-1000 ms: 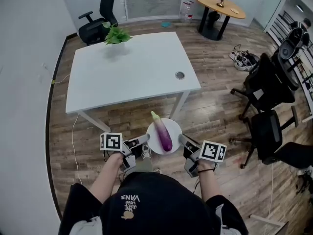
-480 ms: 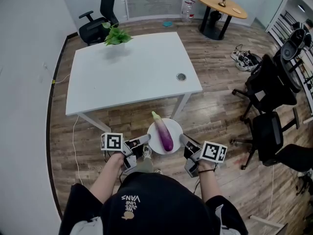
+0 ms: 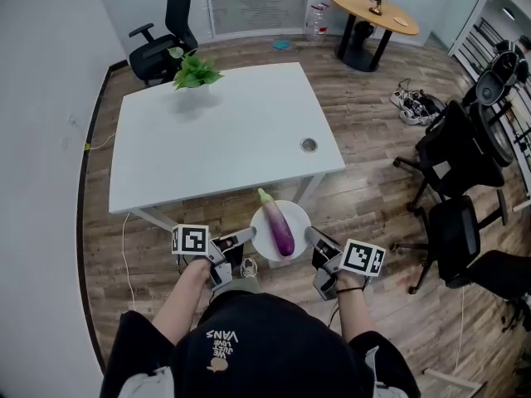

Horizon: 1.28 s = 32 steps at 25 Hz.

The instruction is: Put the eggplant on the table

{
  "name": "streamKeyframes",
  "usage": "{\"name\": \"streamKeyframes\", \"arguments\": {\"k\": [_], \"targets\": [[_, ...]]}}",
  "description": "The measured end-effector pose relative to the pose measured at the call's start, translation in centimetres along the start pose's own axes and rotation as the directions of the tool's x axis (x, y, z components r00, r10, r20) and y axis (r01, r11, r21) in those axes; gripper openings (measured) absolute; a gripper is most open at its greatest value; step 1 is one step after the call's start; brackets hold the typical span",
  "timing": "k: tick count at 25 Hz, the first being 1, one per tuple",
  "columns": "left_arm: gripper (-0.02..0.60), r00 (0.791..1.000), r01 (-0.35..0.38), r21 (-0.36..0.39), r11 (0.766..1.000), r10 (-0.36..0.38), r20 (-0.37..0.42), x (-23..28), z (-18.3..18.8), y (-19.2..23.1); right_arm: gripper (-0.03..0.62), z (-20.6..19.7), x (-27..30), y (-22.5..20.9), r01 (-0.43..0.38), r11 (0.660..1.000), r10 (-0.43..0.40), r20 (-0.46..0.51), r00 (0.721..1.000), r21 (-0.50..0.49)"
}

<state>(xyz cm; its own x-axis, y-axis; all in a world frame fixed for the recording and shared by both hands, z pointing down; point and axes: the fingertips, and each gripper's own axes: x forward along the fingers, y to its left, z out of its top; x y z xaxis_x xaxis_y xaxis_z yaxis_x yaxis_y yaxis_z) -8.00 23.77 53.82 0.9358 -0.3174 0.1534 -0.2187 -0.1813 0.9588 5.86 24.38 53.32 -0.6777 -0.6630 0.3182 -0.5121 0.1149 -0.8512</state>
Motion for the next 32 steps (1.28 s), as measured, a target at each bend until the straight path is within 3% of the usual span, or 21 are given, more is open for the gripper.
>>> {"name": "streamKeyframes", "arguments": {"k": [10,16,24,32], "targets": [[0.023,1.000,0.012,0.015,1.000,-0.012,-0.024,1.1,7.1,1.1,0.035,4.6,5.0,-0.2,0.032,0.999,-0.032,0.031,0.999,-0.004],[0.023,0.999,0.016,0.025,1.000,-0.015,-0.046,1.3,10.8,1.8,0.035,6.6,8.1,0.3,0.007,1.000,-0.007,0.056,0.998,0.007],[0.023,0.999,0.005,0.006,1.000,-0.005,-0.049,2.0,13.0,2.8,0.035,8.0,9.9,-1.2,0.062,0.998,-0.062,0.025,0.998,0.023],[0.023,1.000,-0.012,-0.003,1.000,0.012,-0.006,4.1,15.7,3.5,0.035,11.8,12.2,-1.5,0.009,1.000,-0.009,-0.014,1.000,-0.007]]}}
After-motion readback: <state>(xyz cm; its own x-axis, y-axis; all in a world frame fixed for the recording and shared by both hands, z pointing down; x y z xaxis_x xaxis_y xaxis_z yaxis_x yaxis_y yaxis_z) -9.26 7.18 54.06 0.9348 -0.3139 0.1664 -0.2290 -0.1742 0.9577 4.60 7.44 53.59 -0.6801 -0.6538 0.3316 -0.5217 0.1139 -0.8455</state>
